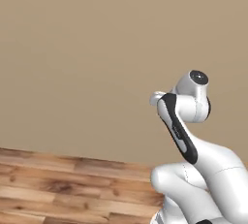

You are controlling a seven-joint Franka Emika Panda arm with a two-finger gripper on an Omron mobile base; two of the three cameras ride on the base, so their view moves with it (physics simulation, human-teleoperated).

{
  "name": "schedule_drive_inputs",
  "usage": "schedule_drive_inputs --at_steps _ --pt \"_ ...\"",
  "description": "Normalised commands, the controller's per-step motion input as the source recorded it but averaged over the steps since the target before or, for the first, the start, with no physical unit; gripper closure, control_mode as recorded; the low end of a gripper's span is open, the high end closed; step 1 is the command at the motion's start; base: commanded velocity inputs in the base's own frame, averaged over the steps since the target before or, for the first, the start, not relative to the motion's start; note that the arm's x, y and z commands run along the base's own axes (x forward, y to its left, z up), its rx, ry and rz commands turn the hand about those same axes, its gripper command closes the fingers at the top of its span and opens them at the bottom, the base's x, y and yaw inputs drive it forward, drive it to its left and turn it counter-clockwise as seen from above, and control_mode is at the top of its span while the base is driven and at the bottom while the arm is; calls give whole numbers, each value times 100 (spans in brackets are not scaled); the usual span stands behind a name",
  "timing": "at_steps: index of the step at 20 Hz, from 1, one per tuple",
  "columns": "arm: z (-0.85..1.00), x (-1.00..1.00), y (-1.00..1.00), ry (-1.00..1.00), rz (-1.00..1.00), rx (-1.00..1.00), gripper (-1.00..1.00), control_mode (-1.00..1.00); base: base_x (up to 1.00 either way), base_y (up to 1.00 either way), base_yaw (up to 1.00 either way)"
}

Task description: Take the fish from the fridge and place it on the digital scale on the counter by the fridge. Wait a few seconds for a reading, then move it to the plate on the dining counter.

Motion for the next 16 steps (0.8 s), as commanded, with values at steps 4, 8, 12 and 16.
schedule_drive_inputs --at_steps 4,8,12,16 --pt "0 0 0 0 0 0 100 100 100 0 49" --pt "0 0 0 0 0 0 100 100 100 0 48" --pt "0 0 0 0 0 0 100 100 100 0 52" --pt "0 0 0 0 0 0 100 100 100 0 56"
